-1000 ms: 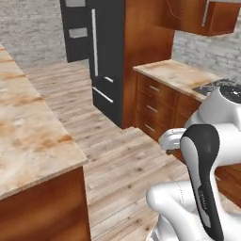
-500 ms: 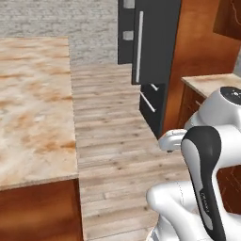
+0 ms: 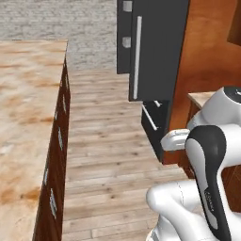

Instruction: Pick up the tangerine and mango from the fridge and place one fruit on each plate on the dining counter.

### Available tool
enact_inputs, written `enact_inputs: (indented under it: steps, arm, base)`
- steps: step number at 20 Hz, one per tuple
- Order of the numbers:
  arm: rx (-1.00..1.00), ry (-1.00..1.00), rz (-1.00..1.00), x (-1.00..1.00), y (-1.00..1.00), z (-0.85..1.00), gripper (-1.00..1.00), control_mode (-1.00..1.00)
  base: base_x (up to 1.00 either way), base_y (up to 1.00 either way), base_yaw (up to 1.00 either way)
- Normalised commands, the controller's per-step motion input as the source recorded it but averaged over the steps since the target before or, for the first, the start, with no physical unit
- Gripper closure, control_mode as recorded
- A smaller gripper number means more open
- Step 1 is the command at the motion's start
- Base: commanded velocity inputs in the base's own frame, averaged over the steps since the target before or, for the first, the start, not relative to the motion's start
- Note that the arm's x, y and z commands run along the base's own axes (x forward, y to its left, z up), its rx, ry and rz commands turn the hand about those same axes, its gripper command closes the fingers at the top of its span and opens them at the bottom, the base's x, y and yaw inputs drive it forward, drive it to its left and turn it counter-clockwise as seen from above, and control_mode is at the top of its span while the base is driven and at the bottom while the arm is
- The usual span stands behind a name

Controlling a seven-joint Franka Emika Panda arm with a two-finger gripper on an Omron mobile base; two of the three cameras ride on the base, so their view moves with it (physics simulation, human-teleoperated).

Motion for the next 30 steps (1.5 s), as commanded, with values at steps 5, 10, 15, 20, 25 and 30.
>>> enact_inputs:
  steps: [5, 10, 15, 20, 25, 30]
  arm:
    - [0.00, 0.00, 0.00, 0.00, 0.00, 0.00, -1.00, 1.00]
    - [0.00, 0.00, 0.00, 0.00, 0.00, 0.00, -1.00, 1.00]
    - [0.00, 0.00, 0.00, 0.00, 0.00, 0.00, -1.00, 1.00]
    - [0.00, 0.00, 0.00, 0.00, 0.00, 0.00, -1.00, 1.00]
    - [0.00, 0.00, 0.00, 0.00, 0.00, 0.00, -1.00, 1.00]
    - [0.00, 0.00, 0.00, 0.00, 0.00, 0.00, -1.00, 1.00]
  base:
    - [1.00, -0.05, 0.26]
    - [1.00, 0.01, 0.02]
    - [1.00, 0.34, -0.13]
    - [0.99, 0.44, -0.32]
    - [0.84, 0.83, -0.38]
    - [1.00, 0.48, -0.31]
